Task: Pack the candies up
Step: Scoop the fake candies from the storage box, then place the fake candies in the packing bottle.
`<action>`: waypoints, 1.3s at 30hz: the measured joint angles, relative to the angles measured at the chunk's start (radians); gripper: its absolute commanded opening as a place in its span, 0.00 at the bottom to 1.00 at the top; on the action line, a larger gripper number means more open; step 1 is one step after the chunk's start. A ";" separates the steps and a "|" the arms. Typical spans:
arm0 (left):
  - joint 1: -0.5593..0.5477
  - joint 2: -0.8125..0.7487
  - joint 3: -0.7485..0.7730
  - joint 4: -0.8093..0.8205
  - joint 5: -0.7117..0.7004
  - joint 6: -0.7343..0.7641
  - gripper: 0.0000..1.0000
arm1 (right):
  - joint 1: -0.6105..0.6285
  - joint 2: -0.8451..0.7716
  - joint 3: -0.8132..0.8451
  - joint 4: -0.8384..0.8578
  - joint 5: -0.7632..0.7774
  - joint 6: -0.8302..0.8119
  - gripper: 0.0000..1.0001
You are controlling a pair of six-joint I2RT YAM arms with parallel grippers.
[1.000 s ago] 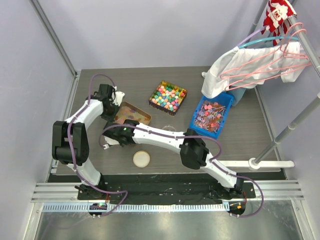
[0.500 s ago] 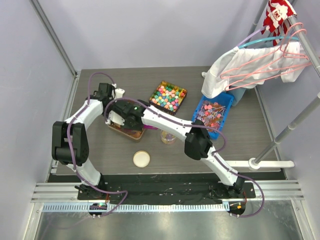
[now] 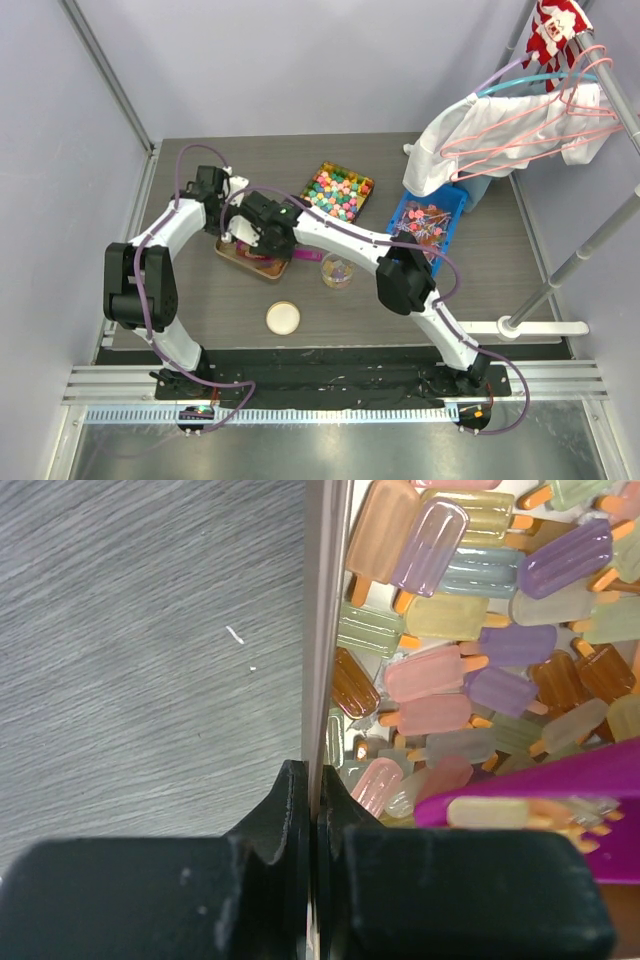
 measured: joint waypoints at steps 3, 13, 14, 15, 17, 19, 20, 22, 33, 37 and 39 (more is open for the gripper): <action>-0.001 0.000 0.000 -0.001 0.004 -0.001 0.00 | -0.025 -0.037 -0.042 0.028 -0.021 0.003 0.01; 0.001 0.000 0.000 0.000 0.007 -0.012 0.00 | -0.106 -0.123 -0.113 0.061 -0.060 0.007 0.01; 0.001 0.000 0.000 0.000 0.007 -0.013 0.00 | -0.110 -0.132 -0.124 0.063 -0.063 0.007 0.01; 0.001 0.000 0.000 0.000 0.007 -0.013 0.00 | -0.113 -0.145 -0.141 0.064 -0.068 0.006 0.01; 0.001 0.000 0.000 0.000 0.007 -0.013 0.00 | -0.118 -0.171 -0.172 0.064 -0.076 0.006 0.01; 0.001 0.000 0.000 0.000 0.007 -0.013 0.00 | -0.127 -0.212 -0.219 0.063 -0.086 0.003 0.01; 0.001 0.000 0.000 0.000 0.007 -0.013 0.00 | -0.129 -0.231 -0.238 0.064 -0.092 0.001 0.01; 0.001 0.000 0.000 0.000 0.007 -0.013 0.00 | -0.139 -0.294 -0.302 0.063 -0.103 -0.009 0.01; 0.002 0.000 0.000 0.001 0.003 -0.012 0.00 | -0.210 -0.615 -0.569 -0.010 -0.117 -0.121 0.01; 0.008 0.000 0.000 0.000 0.003 -0.012 0.00 | -0.231 -0.689 -0.667 -0.051 -0.111 -0.172 0.01; 0.010 0.000 0.000 0.001 0.003 -0.012 0.00 | -0.238 -0.705 -0.699 -0.079 -0.099 -0.196 0.01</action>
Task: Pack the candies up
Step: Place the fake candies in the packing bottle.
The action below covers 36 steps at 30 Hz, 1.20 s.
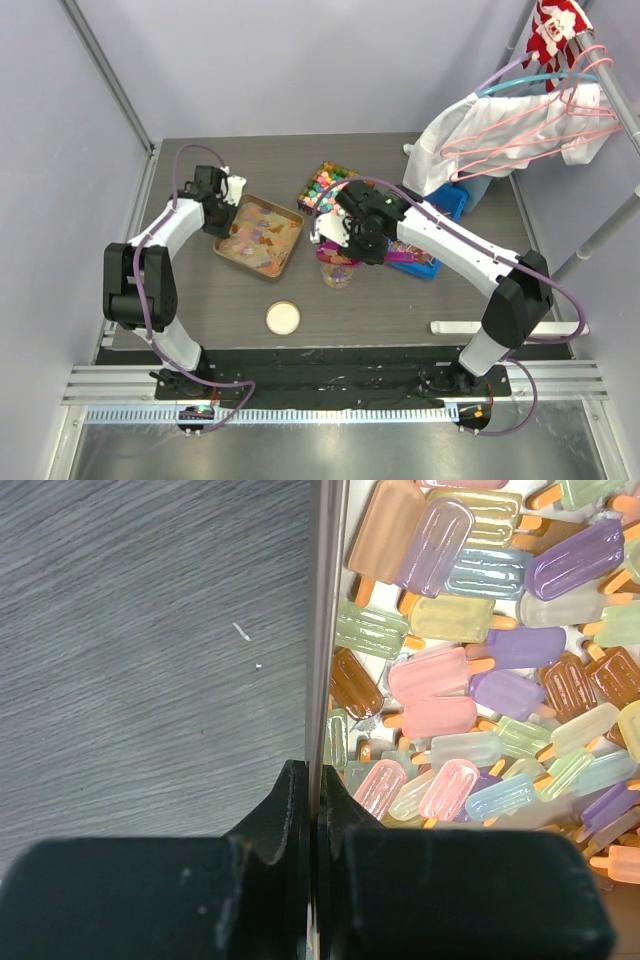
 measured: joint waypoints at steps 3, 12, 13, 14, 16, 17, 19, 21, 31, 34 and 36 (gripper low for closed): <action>0.002 0.000 0.000 0.000 0.000 0.000 0.00 | -0.010 -0.006 -0.027 -0.045 0.038 -0.037 0.01; 0.003 0.000 0.000 -0.001 0.000 0.000 0.00 | -0.019 0.023 0.019 -0.160 0.187 -0.108 0.01; 0.004 0.000 0.000 -0.001 0.000 0.000 0.00 | -0.019 0.037 0.037 -0.174 0.202 -0.112 0.01; 0.004 0.000 0.000 -0.001 0.000 0.000 0.00 | -0.019 0.049 0.052 -0.182 0.216 -0.116 0.01; 0.005 0.000 0.000 -0.001 0.000 0.000 0.00 | -0.019 0.072 0.072 -0.195 0.245 -0.121 0.01; 0.006 0.000 0.000 -0.001 0.000 0.000 0.00 | -0.018 0.083 0.079 -0.202 0.258 -0.123 0.01; 0.008 0.000 0.000 -0.001 0.001 0.000 0.00 | -0.017 0.102 0.090 -0.218 0.283 -0.126 0.01; 0.010 0.000 0.000 -0.001 0.001 0.000 0.00 | -0.016 0.116 0.095 -0.230 0.304 -0.126 0.01; 0.010 0.000 0.000 -0.001 0.001 -0.001 0.00 | 0.036 0.144 0.102 -0.245 0.375 -0.130 0.01; 0.010 0.000 0.000 -0.001 0.001 -0.001 0.00 | 0.058 0.144 0.102 -0.245 0.396 -0.129 0.01; 0.010 0.000 0.000 -0.001 0.001 -0.001 0.00 | 0.072 0.144 0.102 -0.246 0.405 -0.129 0.01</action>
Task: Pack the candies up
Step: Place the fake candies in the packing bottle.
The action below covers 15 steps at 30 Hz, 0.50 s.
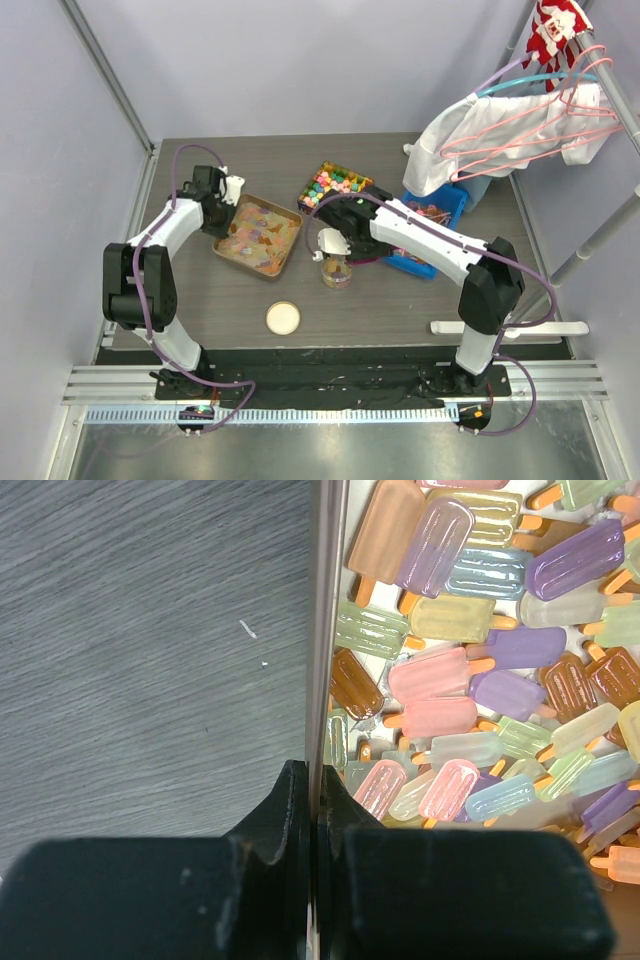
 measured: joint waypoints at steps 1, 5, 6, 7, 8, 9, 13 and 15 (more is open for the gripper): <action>0.000 0.000 0.000 0.000 0.000 0.000 0.00 | 0.007 0.000 0.000 0.000 0.009 0.000 0.01; 0.000 0.000 0.000 0.000 0.000 0.000 0.00 | 0.021 0.006 0.000 -0.002 0.045 0.000 0.01; 0.000 0.000 0.000 0.000 0.000 0.000 0.00 | 0.023 0.009 0.000 -0.002 0.056 0.000 0.01; 0.000 0.000 0.000 0.000 0.000 0.000 0.00 | 0.025 0.011 0.000 -0.002 0.071 0.000 0.01; 0.000 0.000 0.000 0.000 0.000 0.000 0.00 | 0.028 0.013 0.000 -0.002 0.084 0.000 0.01; 0.000 0.000 0.000 0.000 0.000 0.000 0.00 | 0.031 0.014 0.000 -0.002 0.099 0.000 0.01; 0.000 0.000 0.000 0.000 0.000 0.000 0.00 | 0.046 0.015 0.000 -0.002 0.156 -0.002 0.01; 0.000 0.000 0.000 0.000 0.000 0.000 0.00 | 0.058 0.015 0.006 -0.004 0.176 -0.005 0.01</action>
